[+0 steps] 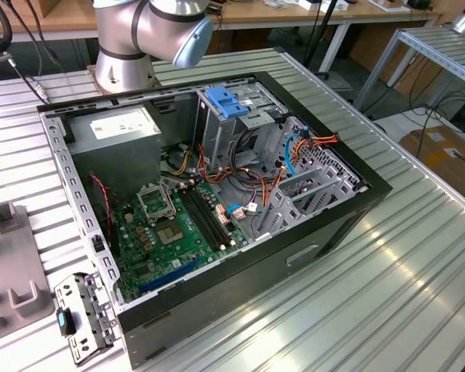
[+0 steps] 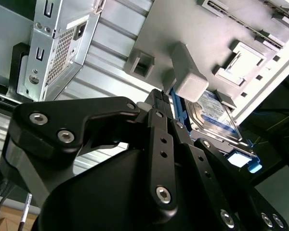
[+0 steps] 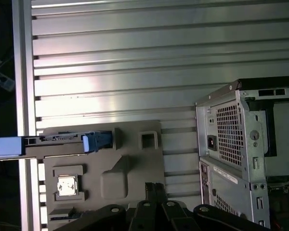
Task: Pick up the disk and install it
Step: 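Reach for the disk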
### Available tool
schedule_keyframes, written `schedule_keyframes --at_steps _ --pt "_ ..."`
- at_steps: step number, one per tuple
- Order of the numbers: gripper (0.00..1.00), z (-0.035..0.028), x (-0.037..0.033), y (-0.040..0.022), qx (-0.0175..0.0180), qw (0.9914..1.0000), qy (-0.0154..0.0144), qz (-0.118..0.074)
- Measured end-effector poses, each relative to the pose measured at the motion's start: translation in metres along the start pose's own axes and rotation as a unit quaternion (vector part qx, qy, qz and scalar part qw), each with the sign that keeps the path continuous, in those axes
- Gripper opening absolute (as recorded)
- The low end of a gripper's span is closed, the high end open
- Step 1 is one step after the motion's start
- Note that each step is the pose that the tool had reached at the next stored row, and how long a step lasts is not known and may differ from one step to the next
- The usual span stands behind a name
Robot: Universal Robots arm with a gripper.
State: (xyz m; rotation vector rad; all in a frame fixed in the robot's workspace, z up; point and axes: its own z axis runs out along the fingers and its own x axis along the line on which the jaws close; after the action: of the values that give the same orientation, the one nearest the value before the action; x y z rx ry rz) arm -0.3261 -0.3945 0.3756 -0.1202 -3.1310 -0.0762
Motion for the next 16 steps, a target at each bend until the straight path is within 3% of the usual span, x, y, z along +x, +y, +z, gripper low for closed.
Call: schedule_keyframes --at_steps 3,7,12,13,16 --pt "0.11 0.0007 0.0051 0.0014 0.0003 0.99999 0.0040 0.000" --pt "0.11 0.0015 0.0161 0.0029 0.0005 0.99997 0.0071 0.000" --pt "0.11 0.0030 0.0362 0.0061 0.0009 0.99992 0.0126 0.001" --pt "0.11 0.0036 0.0440 0.0074 0.0011 0.99989 0.0146 0.001" --pt "0.11 0.0045 0.0526 0.0103 0.0012 0.99986 0.0165 0.001"
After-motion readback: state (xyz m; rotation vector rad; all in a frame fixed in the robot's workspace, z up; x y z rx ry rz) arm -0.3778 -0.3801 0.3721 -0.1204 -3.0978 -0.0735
